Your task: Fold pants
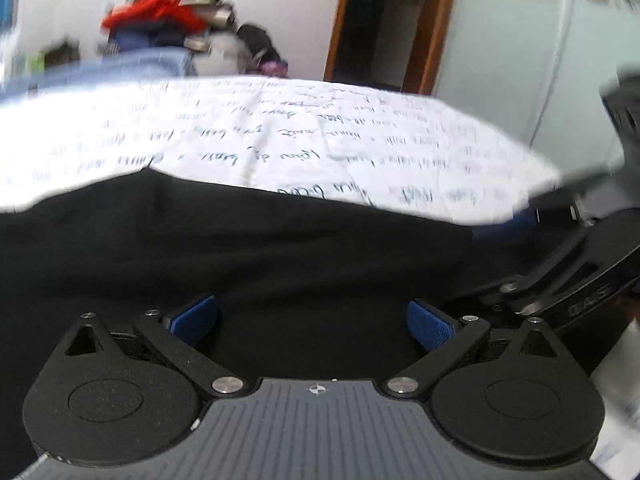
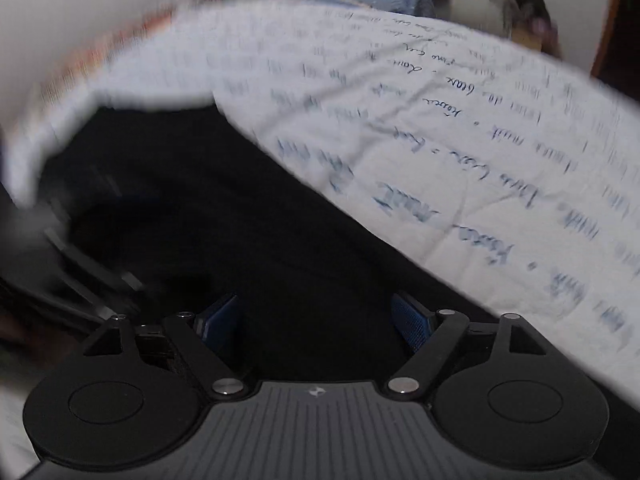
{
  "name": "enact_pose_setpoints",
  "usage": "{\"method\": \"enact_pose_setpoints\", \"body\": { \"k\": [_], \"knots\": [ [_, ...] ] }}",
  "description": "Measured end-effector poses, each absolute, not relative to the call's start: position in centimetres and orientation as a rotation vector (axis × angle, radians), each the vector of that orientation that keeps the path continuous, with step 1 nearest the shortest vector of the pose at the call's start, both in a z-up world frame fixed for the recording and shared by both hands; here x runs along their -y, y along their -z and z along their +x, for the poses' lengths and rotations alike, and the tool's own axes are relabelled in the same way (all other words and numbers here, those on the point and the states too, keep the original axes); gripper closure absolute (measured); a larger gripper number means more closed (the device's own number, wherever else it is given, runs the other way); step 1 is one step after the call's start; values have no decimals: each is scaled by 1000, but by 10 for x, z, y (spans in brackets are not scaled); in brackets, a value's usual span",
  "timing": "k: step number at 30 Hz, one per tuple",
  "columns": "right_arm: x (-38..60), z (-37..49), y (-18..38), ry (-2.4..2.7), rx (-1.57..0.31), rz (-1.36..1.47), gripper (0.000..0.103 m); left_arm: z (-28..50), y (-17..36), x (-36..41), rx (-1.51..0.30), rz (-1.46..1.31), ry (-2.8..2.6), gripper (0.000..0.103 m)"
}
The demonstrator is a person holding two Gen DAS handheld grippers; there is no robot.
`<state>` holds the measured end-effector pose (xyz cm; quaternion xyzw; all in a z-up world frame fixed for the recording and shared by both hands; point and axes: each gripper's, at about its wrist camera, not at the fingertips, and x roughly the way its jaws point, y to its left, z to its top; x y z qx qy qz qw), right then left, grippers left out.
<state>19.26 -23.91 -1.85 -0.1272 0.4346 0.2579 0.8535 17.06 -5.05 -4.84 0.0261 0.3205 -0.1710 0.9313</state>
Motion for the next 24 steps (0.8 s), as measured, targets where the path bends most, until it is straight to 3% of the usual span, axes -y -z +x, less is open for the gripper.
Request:
{"method": "enact_pose_setpoints", "body": {
  "k": [1, 2, 3, 4, 5, 6, 7, 8, 11, 16, 19, 24],
  "knots": [
    [238, 190, 22, -550, -863, -273, 21, 169, 47, 57, -653, 91, 344, 0],
    [239, 192, 24, -544, -861, -255, 30, 168, 47, 59, -654, 104, 342, 0],
    [240, 196, 22, -534, -847, -259, 41, 169, 48, 56, -653, 98, 342, 0],
    [246, 202, 21, -516, -839, -245, 59, 170, 49, 54, -652, 81, 347, 0],
    [255, 211, 20, -487, -837, -216, 65, 172, 49, 51, -651, 61, 353, 0],
    [268, 222, 20, -443, -845, -171, 64, 171, 49, 48, -650, 43, 358, 0],
    [279, 229, 18, -438, -856, -101, 77, 171, 48, 46, -648, 30, 362, 1],
    [286, 227, 12, -428, -844, -55, 97, 170, 48, 45, -645, 20, 363, 0],
    [297, 215, -6, -442, -802, -19, 97, 170, 48, 43, -640, -4, 368, 0],
    [321, 205, -6, -465, -907, 119, 92, 171, 47, 43, -639, -8, 369, 0],
    [310, 202, 14, -438, -944, 19, 88, 171, 47, 42, -638, -9, 369, 0],
    [324, 208, 20, -274, -824, 92, 87, 171, 47, 42, -637, -14, 371, 1]
  ]
}}
